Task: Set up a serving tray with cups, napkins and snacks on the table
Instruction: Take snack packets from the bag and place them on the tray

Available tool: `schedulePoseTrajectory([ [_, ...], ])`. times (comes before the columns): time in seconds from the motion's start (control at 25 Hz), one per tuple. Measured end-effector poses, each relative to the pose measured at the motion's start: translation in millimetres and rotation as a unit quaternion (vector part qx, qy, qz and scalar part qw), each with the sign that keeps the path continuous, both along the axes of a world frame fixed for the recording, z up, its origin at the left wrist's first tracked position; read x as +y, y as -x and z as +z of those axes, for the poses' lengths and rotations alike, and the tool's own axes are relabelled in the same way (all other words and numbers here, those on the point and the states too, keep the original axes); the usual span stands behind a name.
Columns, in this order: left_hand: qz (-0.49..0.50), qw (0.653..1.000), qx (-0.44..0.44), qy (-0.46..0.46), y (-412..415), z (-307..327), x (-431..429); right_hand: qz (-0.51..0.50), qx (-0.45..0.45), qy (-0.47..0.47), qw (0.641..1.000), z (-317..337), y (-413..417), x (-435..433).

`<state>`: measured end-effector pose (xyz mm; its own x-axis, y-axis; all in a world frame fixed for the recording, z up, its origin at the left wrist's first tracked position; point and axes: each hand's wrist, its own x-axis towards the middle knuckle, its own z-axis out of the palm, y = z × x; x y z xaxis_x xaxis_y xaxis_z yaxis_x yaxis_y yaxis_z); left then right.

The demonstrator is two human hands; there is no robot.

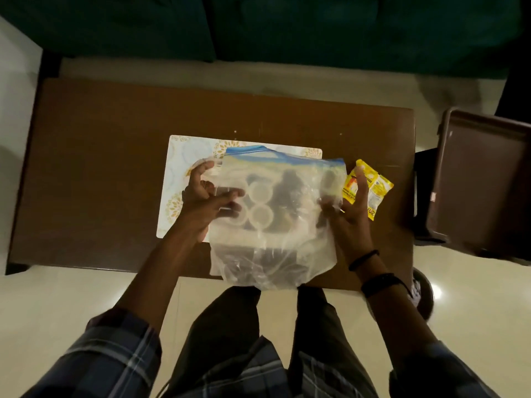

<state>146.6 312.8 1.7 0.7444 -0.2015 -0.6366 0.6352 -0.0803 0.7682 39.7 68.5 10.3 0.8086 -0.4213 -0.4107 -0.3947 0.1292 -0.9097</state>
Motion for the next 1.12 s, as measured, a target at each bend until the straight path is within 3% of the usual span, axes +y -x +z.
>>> schedulePoseTrajectory([
  [0.08,-0.018,0.999,-0.048,-0.013,-5,0,-3,0.065,0.003,0.070,0.995,-3,6,0],
  [0.16,-0.085,0.994,-0.071,-0.024,-6,-1,-3,0.150,0.095,0.129,0.976,1,10,-4],
  [0.28,-0.251,0.950,-0.099,-0.160,-3,-1,-1,0.335,0.244,0.246,0.876,4,14,-18],
  [0.32,-0.317,0.911,-0.126,-0.233,-3,-2,-1,0.358,0.249,0.312,0.844,3,13,-19],
  [0.4,-0.437,0.783,-0.232,-0.376,5,-1,-9,0.322,0.225,0.438,0.809,2,13,-22],
  [0.44,-0.463,0.728,-0.289,-0.414,9,-1,-16,0.289,0.208,0.466,0.810,2,12,-23],
  [0.48,-0.471,0.709,-0.319,-0.417,12,1,-24,0.255,0.198,0.465,0.824,3,12,-23],
  [0.56,-0.478,0.755,-0.281,-0.352,24,3,-43,0.176,0.186,0.426,0.868,9,15,-21],
  [0.64,-0.496,0.813,-0.165,-0.256,41,6,-72,0.132,0.160,0.412,0.887,11,23,-17],
  [0.72,-0.445,0.884,-0.038,-0.135,60,8,-103,0.143,0.102,0.343,0.923,14,32,-13],
  [0.76,-0.391,0.918,0.001,-0.073,71,6,-117,0.158,0.087,0.252,0.951,13,39,-14],
  [0.84,-0.285,0.958,0.025,-0.012,86,-1,-135,0.159,0.083,-0.071,0.981,15,54,-27],
  [0.88,-0.251,0.967,0.041,-0.003,93,-5,-143,0.104,0.096,-0.239,0.961,16,64,-39],
  [0.92,-0.234,0.971,0.054,-0.001,100,-8,-151,0.044,0.102,-0.318,0.942,13,75,-53],
  [0.96,-0.237,0.970,0.050,-0.011,106,-10,-159,-0.021,0.090,-0.312,0.946,9,87,-66],
  [1.04,-0.259,0.965,0.016,-0.041,116,-18,-178,-0.110,0.115,-0.086,0.984,-8,111,-94],
  [1.08,-0.260,0.965,0.012,-0.037,120,-22,-188,-0.117,0.133,-0.037,0.983,-16,125,-107],
  [1.12,-0.258,0.966,0.025,-0.014,122,-24,-196,-0.102,0.144,-0.079,0.981,-22,136,-113],
])
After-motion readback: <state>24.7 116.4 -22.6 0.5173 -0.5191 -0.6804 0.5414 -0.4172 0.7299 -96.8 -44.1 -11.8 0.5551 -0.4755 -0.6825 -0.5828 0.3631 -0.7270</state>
